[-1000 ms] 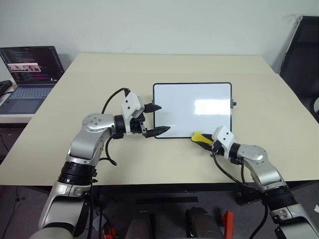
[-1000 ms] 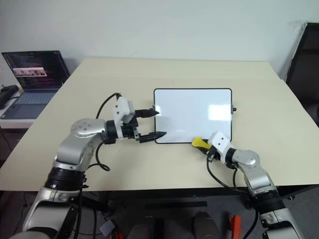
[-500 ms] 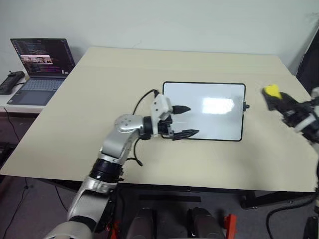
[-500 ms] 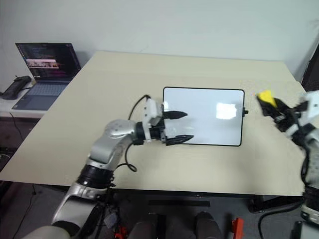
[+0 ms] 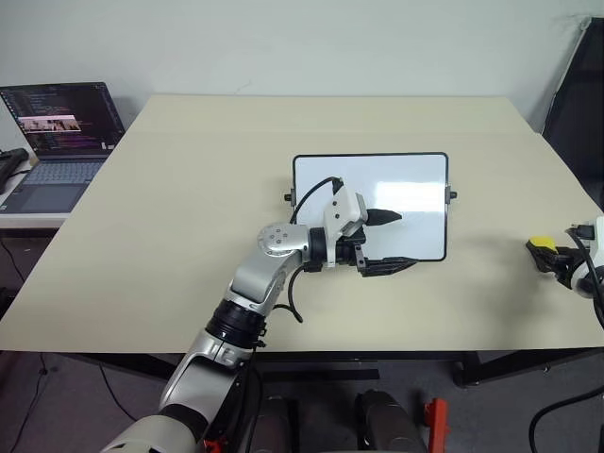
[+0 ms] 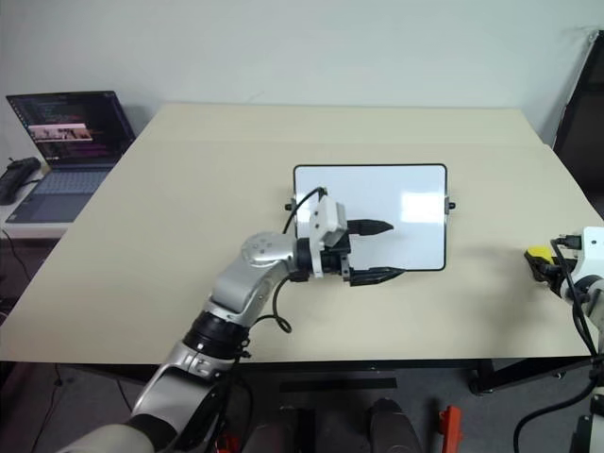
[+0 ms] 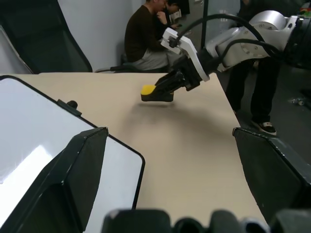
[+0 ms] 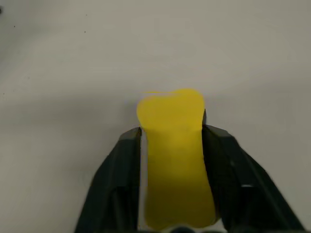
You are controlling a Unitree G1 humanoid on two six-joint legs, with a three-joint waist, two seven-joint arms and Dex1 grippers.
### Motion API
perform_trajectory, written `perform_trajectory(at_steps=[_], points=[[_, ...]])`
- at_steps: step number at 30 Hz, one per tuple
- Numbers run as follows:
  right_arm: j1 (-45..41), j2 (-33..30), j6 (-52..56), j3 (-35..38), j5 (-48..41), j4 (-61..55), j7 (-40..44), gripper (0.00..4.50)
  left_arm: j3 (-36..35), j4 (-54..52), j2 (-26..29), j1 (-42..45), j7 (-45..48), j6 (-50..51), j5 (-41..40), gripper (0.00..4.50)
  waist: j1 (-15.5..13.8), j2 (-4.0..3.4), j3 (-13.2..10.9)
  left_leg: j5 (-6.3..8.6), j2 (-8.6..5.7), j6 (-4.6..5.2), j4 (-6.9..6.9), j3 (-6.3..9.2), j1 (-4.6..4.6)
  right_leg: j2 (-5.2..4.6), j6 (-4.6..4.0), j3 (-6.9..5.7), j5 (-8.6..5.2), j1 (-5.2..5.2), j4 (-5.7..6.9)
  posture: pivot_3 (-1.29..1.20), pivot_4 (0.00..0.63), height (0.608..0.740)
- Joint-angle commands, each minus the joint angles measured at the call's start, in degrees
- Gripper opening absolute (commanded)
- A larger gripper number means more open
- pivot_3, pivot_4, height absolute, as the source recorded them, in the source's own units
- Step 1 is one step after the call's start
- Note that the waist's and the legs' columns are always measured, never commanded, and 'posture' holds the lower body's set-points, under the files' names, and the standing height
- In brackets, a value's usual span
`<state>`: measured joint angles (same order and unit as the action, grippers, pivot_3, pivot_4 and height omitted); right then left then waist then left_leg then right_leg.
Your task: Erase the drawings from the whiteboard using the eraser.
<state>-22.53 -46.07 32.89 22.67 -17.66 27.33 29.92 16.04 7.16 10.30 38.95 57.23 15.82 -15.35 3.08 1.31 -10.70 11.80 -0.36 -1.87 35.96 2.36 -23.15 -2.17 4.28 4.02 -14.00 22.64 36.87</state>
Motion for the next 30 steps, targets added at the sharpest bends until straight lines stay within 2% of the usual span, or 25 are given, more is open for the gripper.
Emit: perform_trajectory(at_steps=[1, 4, 5, 8, 11, 15, 18, 22, 25, 30], points=[[-2.2, -1.8, -1.2, 0.6, 0.4, 0.5, 0.1, 3.33, -0.6, -2.8, 0.7, 0.3, 0.1, 0.3, -0.6, 4.5, 0.0, 0.0, 0.0, 0.0, 0.0, 0.0, 0.0, 0.0, -0.01, 0.0, 0.0, 0.0, 0.0, 0.01, 0.0, 0.0, 0.15, 0.74], [-2.6, -2.1, -0.4, 1.1, -0.2, -2.0, 0.9, 4.33, -1.7, -3.8, 2.1, -0.1, -0.8, 1.0, -0.8, 4.5, 0.0, 0.0, 0.0, 0.0, 0.01, 0.0, 0.0, 0.01, -0.01, 0.0, 0.0, -0.01, 0.0, 0.01, 0.0, 0.0, 0.15, 0.74], [-2.7, -2.2, -0.6, 1.6, -0.5, -3.4, 0.8, 4.45, -2.7, -4.1, 2.9, -0.3, -1.5, 1.1, -0.7, 4.5, 0.0, 0.0, 0.0, 0.0, 0.01, 0.0, 0.0, 0.0, -0.01, 0.0, 0.0, 0.0, 0.0, 0.01, 0.01, 0.0, 0.15, 0.74], [-3.8, 0.9, -3.2, 4.2, -3.4, -9.7, -0.4, 4.45, -8.1, -5.3, 5.1, -1.0, -5.7, 1.9, -1.9, 4.5, 0.4, -0.04, 0.0, 0.0, 0.02, 0.0, -0.01, -0.01, 0.0, 0.01, 0.0, 0.02, 0.0, 0.05, 0.05, 0.0, 0.15, 0.74], [-5.1, 7.6, -7.7, 5.1, -4.6, -12.2, -4.5, 4.45, -17.1, -4.1, 5.5, -1.1, -17.1, 1.1, -1.4, 4.5, 0.7, 0.01, -0.1, 0.0, 0.1, 0.0, 0.01, 0.01, 0.07, 0.09, 0.0, 0.03, 0.02, 0.04, 0.11, 0.0, 0.15, 0.74], [-5.0, 14.9, -18.7, 2.8, -1.1, -5.9, -7.4, 4.45, -24.3, 2.5, 6.4, -2.0, -33.2, -4.0, 4.9, 4.5, 0.2, 0.1, -0.1, 0.0, 0.1, 0.0, 0.0, 0.11, 0.17, 0.08, 0.01, -0.05, 0.02, -0.15, 0.04, 0.0, 0.15, 0.74], [-5.2, 17.8, -25.0, 1.0, 0.4, -1.0, -7.0, 4.45, -24.3, 8.0, 6.4, -2.5, -39.1, -8.2, 9.0, 4.5, -0.5, 0.1, -0.1, 0.0, -0.01, 0.0, -0.02, 0.06, 0.13, -0.05, 0.05, -0.04, 0.05, -0.15, -0.02, 0.0, 0.15, 0.74], [-5.7, 19.3, -29.9, 0.2, 0.9, 3.1, -6.6, 4.45, -22.8, 14.1, 4.0, -3.0, -40.9, -12.0, 10.6, 4.5, -1.8, 0.1, -0.1, 0.0, -0.07, -0.01, 0.03, 0.09, -0.18, -0.11, -0.15, -0.09, 0.23, 0.1, -0.02, 0.0, 0.15, 0.74], [-6.0, 20.3, -31.7, -0.3, 0.5, 5.0, -6.6, 4.45, -21.7, 19.0, 1.7, -3.1, -42.2, -14.0, 11.5, 4.5, -1.8, 0.1, -0.1, 0.0, -0.07, -0.01, 0.06, 0.12, -0.22, -0.12, -0.17, -0.12, 0.25, 0.12, -0.02, 0.0, 0.15, 0.74], [-6.7, 22.0, -34.2, -1.8, 1.7, 6.6, -8.6, 4.45, -20.0, 24.4, 2.1, -2.0, -42.8, -15.5, 13.5, 4.5, -0.6, 0.1, -0.1, -0.01, 0.01, -0.01, 0.01, 0.09, -0.22, 0.0, -0.17, -0.07, 0.24, 0.27, 0.07, 0.0, 0.15, 0.74]])
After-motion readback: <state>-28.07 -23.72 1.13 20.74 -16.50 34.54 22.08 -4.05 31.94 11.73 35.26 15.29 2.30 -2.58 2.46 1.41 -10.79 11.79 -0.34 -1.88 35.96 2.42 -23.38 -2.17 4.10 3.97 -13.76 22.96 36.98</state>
